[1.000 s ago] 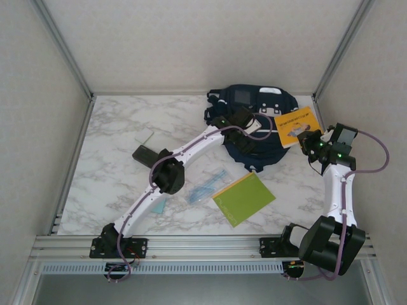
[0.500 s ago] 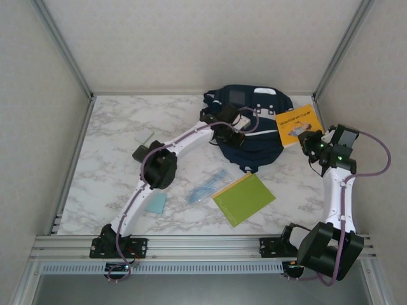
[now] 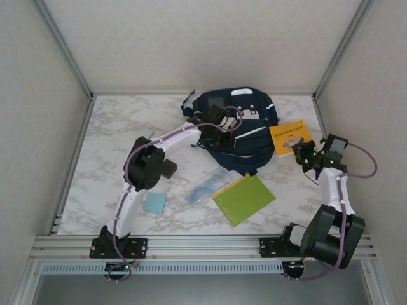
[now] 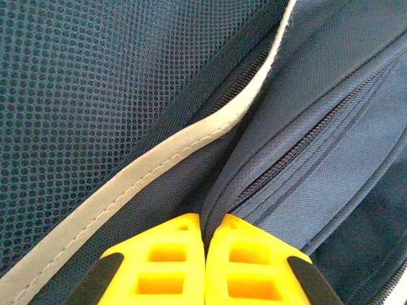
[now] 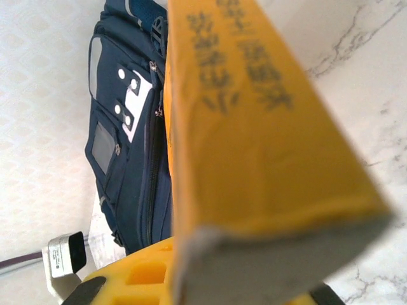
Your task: Pack books, pencil case, and school supplies into a backpack
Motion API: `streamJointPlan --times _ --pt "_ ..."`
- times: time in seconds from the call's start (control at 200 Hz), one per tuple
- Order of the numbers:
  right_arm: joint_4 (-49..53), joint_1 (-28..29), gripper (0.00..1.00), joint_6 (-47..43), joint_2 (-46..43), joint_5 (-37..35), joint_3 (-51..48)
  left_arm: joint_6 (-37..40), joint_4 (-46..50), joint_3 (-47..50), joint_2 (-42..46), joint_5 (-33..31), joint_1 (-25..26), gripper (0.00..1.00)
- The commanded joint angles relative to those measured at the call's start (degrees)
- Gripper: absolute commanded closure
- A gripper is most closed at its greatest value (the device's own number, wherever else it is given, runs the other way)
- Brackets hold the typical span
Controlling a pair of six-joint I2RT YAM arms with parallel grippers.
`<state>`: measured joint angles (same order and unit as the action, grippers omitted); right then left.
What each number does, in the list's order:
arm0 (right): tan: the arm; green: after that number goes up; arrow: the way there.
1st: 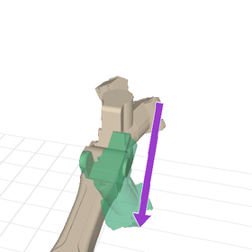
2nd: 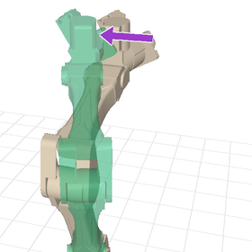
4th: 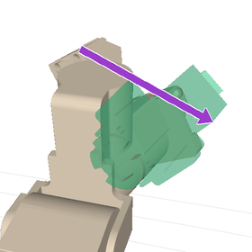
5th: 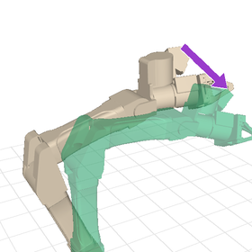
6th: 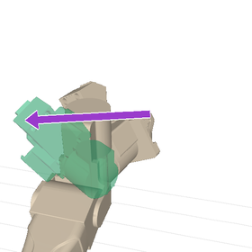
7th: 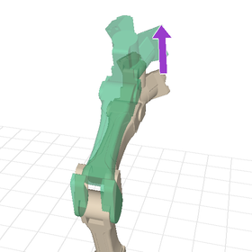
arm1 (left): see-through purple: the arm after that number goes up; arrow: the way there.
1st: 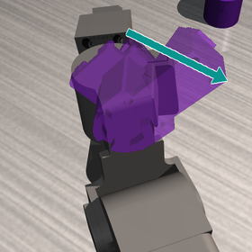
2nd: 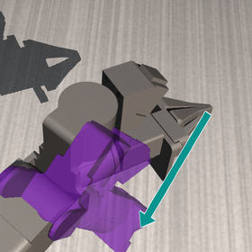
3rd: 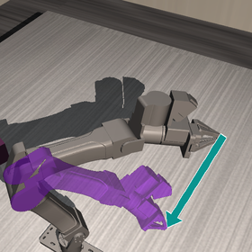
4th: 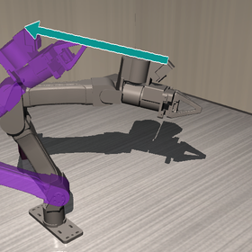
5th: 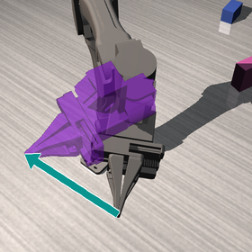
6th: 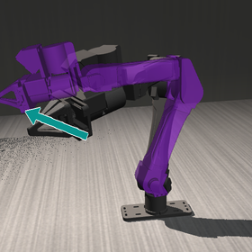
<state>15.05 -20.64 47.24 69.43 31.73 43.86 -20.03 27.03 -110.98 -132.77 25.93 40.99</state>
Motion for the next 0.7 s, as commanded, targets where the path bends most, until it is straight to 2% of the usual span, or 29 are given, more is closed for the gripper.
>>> streamJointPlan --times 0.0,0.165,0.29,0.496,0.696 --pt "-1.41 -0.21 1.00 -2.65 -2.21 1.87 5.10 -7.48 0.58 -4.24 2.55 2.94 -2.69 1.00" --pt "9.50 -0.19 1.00 -8.26 -7.42 -2.99 14.56 -10.38 2.17 -13.56 -0.44 6.99 -6.03 1.00" --pt "12.98 -0.20 1.00 -9.34 -9.80 -4.00 16.61 -10.82 4.20 -21.34 -2.17 8.21 -7.57 1.00" --pt "8.00 0.76 1.00 -3.70 -9.74 4.57 13.35 -13.07 5.01 -31.29 -5.04 9.14 -9.17 1.00" --pt "-0.40 11.11 1.00 3.35 -6.77 4.66 10.18 -16.06 3.05 -34.62 -7.13 9.14 -9.35 1.00"
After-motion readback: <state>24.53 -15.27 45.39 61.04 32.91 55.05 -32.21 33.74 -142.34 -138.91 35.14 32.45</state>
